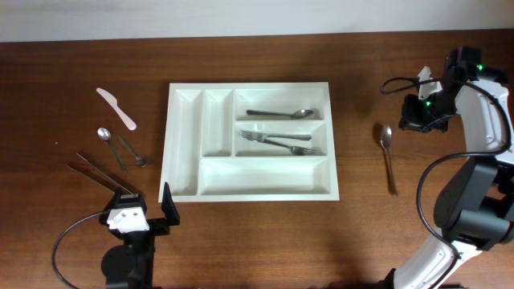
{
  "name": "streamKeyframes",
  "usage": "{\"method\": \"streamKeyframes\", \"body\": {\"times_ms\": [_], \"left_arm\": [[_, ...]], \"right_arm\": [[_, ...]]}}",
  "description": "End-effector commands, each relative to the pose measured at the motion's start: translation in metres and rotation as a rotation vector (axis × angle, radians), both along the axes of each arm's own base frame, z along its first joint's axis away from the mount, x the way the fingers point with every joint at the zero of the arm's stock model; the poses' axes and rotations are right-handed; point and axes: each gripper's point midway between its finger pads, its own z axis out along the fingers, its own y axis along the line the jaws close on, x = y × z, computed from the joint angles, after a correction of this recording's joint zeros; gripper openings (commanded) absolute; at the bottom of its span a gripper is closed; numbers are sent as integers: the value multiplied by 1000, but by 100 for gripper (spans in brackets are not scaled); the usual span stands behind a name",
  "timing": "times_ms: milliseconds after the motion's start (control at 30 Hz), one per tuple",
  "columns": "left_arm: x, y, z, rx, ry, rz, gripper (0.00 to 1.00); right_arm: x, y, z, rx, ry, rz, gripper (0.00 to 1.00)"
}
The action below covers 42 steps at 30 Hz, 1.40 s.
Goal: Pack container
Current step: 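Adjust the grip on the spoon with the right gripper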
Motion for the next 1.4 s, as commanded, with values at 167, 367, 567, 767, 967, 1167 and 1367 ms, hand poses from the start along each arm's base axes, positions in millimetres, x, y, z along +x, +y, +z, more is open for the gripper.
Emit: {"method": "streamKeyframes", "body": {"times_ms": [167, 367, 567, 767, 967, 1167, 1367], "left_arm": [[0, 0, -1, 11, -3, -5, 99], [0, 0, -1, 11, -3, -5, 99], [0, 0, -1, 11, -3, -5, 99], [0, 0, -1, 11, -3, -5, 99], [0, 0, -1, 11, -3, -5, 99], [0, 0, -1, 11, -3, -5, 99], [0, 0, -1, 11, -3, -5, 99]], "right_arm": [[-8, -12, -12, -58, 47, 25, 33], [-25, -6, -42, -26, 146, 47, 47], [-50, 2, -73, 3, 226, 50, 48], [-65, 8, -89, 19, 268, 52, 47], [-67, 14, -91, 25, 272, 65, 36], [-69, 21, -109, -26, 281, 78, 41], [-69, 15, -125, -86, 307, 27, 34]]}}
